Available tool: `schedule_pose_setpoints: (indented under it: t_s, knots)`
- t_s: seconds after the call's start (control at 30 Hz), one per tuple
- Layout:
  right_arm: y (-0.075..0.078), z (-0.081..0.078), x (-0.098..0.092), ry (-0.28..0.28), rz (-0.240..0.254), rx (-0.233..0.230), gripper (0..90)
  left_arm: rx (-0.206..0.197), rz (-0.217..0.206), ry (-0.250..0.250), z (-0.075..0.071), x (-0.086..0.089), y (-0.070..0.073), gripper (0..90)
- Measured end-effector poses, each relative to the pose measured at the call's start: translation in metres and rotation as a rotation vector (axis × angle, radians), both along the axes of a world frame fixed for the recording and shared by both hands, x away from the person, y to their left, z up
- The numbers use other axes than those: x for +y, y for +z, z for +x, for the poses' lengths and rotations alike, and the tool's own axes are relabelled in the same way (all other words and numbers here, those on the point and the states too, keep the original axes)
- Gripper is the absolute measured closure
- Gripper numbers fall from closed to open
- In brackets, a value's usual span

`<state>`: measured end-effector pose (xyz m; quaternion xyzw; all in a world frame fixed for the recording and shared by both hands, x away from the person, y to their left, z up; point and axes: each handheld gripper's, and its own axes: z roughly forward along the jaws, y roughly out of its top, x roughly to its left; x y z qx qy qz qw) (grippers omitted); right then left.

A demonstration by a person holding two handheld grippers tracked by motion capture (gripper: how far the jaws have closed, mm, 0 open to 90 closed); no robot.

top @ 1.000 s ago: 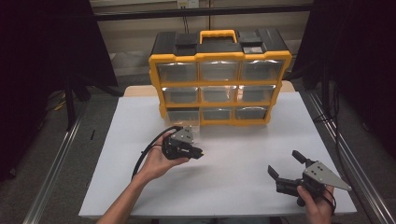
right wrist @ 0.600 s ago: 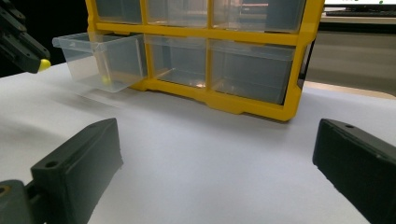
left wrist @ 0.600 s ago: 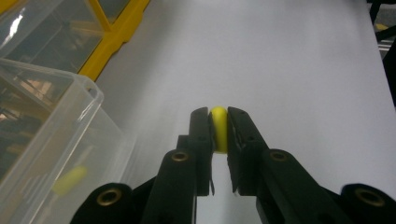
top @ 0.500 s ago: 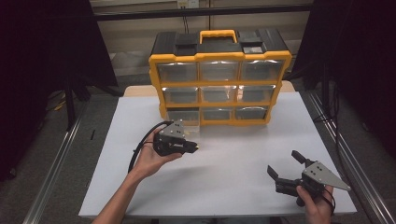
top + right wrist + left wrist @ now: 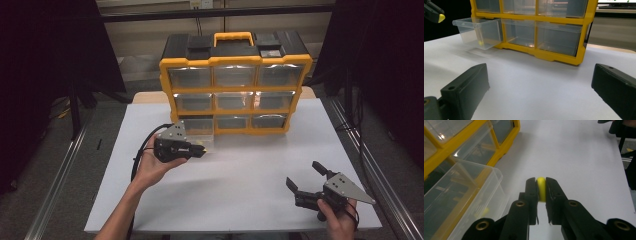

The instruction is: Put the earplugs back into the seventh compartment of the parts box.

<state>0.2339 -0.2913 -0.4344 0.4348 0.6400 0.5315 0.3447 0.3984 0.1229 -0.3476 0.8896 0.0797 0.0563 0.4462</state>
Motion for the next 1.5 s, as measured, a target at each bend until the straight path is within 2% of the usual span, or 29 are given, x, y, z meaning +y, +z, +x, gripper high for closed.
schedule_pose_setpoints:
  t_s: [0.33,0.5,0.9,1.5]
  knots:
    - [0.0,0.001,0.0,-0.001,-0.003,0.0,1.0,-0.009,-0.01,0.0,0.001,0.006,0.014,81.0]
    - [0.0,0.001,-0.001,-0.003,-0.002,-0.001,1.0,-0.013,0.011,0.019,0.002,0.009,0.017,81.0]
    - [0.0,0.001,0.0,-0.005,-0.005,-0.001,1.0,-0.013,0.041,0.065,0.016,0.011,0.026,81.0]
    - [0.0,0.001,-0.001,-0.004,-0.005,-0.001,1.0,-0.015,0.085,0.092,0.038,0.008,0.042,81.0]
